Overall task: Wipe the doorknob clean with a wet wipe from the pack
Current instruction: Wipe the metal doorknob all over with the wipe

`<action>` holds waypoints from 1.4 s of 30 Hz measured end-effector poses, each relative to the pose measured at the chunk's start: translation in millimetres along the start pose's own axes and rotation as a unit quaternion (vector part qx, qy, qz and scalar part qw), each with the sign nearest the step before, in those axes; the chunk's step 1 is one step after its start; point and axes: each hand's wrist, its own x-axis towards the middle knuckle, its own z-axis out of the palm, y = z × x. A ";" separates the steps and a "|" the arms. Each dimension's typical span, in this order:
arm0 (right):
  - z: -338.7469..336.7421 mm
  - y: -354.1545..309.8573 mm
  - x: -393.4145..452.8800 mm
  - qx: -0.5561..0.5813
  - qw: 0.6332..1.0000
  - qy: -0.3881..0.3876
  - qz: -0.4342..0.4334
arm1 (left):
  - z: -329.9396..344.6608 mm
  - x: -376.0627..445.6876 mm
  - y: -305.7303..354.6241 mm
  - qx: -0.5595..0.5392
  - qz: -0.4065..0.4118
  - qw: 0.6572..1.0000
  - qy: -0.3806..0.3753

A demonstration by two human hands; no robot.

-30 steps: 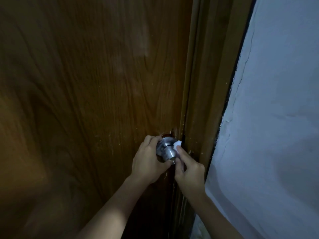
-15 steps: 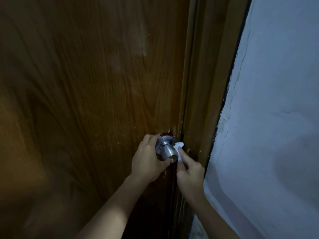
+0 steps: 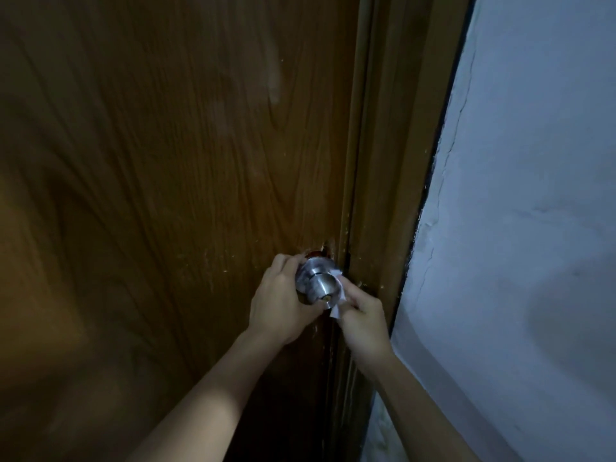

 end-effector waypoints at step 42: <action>22.7 6.5 -16.2 -0.295 0.938 0.128 -0.129 | 7.2 -0.7 -2.7 -0.012 -0.020 1.000 -0.007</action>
